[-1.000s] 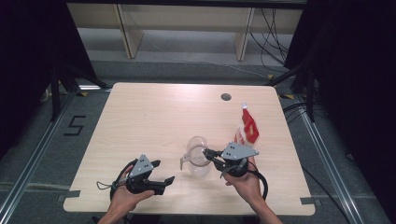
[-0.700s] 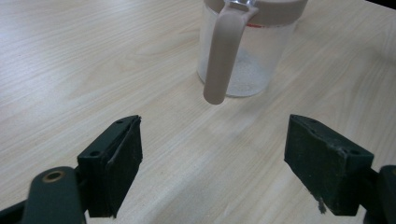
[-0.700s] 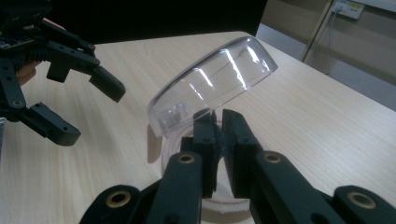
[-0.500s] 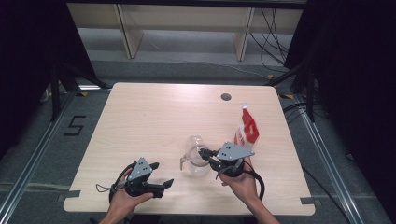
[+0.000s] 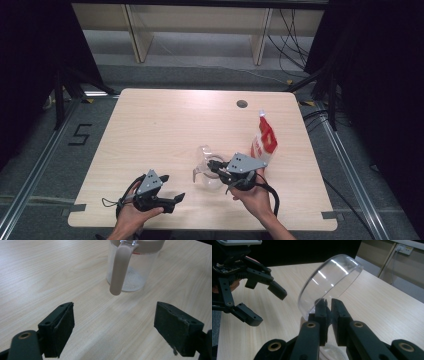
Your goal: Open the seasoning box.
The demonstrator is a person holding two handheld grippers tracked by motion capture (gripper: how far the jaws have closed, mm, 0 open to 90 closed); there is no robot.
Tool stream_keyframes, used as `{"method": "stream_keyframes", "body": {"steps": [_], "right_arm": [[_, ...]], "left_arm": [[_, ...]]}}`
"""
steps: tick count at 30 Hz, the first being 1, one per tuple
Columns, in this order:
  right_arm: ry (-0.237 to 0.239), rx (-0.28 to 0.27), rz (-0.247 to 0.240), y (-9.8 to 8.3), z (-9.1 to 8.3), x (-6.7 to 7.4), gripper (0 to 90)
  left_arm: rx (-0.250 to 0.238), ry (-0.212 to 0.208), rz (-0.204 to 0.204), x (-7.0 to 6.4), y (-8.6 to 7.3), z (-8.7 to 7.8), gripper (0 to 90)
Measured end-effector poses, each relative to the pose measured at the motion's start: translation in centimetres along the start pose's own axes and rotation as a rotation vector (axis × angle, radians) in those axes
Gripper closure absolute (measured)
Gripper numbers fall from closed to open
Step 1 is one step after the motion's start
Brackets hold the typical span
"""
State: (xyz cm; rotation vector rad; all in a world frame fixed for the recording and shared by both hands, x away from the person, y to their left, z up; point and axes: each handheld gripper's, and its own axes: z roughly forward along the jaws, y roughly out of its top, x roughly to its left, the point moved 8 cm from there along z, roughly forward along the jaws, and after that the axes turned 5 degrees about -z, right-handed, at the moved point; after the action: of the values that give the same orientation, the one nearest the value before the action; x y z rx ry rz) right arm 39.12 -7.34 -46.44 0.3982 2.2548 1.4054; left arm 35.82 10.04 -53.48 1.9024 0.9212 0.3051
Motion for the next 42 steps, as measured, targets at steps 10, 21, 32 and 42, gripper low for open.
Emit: {"method": "stream_keyframes", "body": {"steps": [10,21,32,42], "right_arm": [[0.023,0.004,-0.008,0.3,0.6,0.8,82.6],[0.011,0.014,0.002,-0.1,0.6,0.8,75.6],[-0.082,0.003,0.086,-1.9,-2.6,-0.8,57.6],[-0.138,0.027,0.159,-4.6,-6.6,-1.3,53.1]], "left_arm": [[-0.006,0.01,-0.021,0.2,-0.3,-0.3,16.3],[0.008,0.019,0.005,0.4,-0.3,-0.4,16.4],[-0.001,0.006,-0.007,0.2,-0.4,-0.1,16.4],[0.013,0.012,0.007,0.2,-0.4,-0.1,16.4]]}}
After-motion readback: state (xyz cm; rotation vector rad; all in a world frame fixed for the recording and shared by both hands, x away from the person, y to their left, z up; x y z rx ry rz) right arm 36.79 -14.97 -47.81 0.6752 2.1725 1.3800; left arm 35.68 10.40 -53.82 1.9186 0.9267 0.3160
